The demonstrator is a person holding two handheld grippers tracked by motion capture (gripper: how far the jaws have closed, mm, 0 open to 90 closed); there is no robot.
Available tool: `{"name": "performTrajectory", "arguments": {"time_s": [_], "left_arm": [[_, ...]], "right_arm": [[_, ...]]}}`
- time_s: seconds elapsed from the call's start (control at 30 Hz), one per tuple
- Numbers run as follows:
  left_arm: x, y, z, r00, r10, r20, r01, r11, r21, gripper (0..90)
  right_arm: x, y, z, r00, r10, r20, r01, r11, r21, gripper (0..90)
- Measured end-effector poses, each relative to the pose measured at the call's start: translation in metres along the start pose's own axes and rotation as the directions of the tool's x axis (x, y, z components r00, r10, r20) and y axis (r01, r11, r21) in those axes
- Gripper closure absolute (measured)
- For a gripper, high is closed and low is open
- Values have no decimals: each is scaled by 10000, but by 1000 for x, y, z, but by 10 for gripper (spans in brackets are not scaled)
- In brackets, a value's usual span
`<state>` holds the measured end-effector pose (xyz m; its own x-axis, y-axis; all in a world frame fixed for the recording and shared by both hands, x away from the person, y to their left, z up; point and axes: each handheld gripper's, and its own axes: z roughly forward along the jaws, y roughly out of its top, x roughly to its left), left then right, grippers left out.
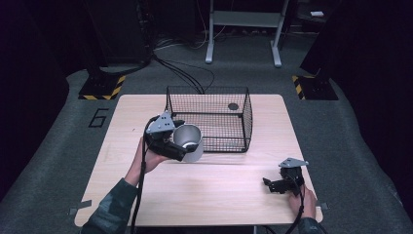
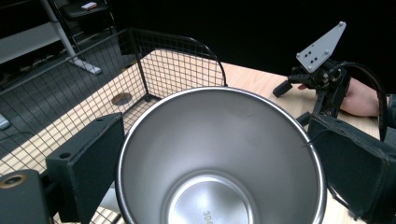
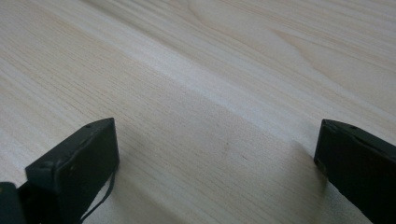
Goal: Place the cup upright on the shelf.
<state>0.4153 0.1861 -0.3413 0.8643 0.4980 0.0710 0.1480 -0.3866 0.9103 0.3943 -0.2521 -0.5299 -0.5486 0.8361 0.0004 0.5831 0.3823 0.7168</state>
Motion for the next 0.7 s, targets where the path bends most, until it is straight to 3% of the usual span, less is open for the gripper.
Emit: {"name": "performTrajectory", "arguments": {"time_s": [0.27, 0.7], "left_arm": [[8, 11, 2, 10000, -89, 7, 89, 9999, -50, 65], [24, 30, 10, 9995, -8, -310, 3, 9999, -148, 66]], "right_arm": [[0, 0, 0, 10000, 1, 0, -1, 10000, 2, 0], [0, 0, 0, 10000, -7, -3, 7, 10000, 1, 0]]}}
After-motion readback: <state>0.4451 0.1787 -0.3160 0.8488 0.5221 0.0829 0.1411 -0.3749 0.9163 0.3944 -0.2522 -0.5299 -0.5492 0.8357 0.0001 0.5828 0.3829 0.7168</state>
